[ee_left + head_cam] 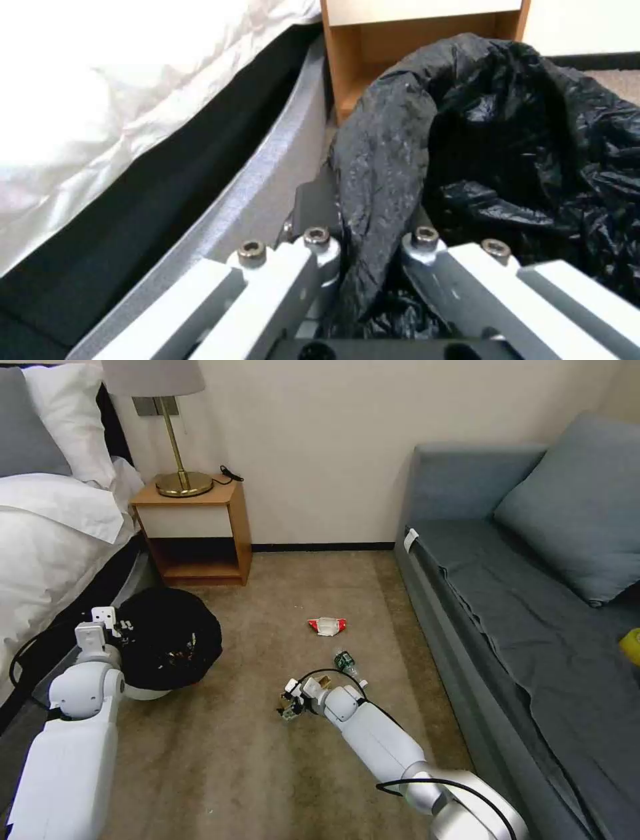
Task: Pick up the trash bin, then pick up the garbage on the floor and place it into the trash bin.
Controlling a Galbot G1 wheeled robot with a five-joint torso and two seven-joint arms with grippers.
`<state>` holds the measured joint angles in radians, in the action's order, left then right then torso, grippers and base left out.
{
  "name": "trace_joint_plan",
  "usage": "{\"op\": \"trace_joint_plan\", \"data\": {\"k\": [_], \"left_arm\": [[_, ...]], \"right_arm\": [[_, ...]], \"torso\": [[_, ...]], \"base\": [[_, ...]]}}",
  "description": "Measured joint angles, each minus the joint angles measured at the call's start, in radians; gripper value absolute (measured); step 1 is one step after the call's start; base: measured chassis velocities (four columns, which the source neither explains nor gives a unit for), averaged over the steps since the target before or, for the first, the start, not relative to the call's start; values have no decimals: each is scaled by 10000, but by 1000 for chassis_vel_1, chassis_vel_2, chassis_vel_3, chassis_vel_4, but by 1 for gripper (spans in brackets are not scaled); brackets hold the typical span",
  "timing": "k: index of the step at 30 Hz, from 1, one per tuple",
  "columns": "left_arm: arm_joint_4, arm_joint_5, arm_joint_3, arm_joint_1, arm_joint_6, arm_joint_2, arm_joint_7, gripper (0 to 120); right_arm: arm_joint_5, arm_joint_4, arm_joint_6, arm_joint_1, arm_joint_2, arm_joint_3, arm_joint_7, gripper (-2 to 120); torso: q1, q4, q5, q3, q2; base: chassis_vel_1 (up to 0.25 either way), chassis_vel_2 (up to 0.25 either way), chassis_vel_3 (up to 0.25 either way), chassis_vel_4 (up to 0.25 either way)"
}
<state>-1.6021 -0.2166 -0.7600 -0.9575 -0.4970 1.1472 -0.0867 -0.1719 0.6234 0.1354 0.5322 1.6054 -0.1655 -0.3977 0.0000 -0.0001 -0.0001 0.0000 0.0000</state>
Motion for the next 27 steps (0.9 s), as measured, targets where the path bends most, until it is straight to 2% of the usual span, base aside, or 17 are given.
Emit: {"op": "trace_joint_plan", "data": {"k": [13,19,27], "left_arm": [[-208,-100,-106,-163,17,-55,5,5],[-202,-88,-77,-200,43,0,4,5],[-198,-60,-1,-191,49,67,1,5]], "right_arm": [[-241,-576,-129,-50,26,31,-595,100],[-340,-259,-146,114,-12,-94,-1217,98],[-330,157,-262,259,-323,-49,-1245,95]], "torso": [[0,0,0,0,0],[-1,3,2,-1,0],[0,-1,0,0,-1]], "base": [[0,0,0,0],[0,0,0,0],[0,0,0,0]]}}
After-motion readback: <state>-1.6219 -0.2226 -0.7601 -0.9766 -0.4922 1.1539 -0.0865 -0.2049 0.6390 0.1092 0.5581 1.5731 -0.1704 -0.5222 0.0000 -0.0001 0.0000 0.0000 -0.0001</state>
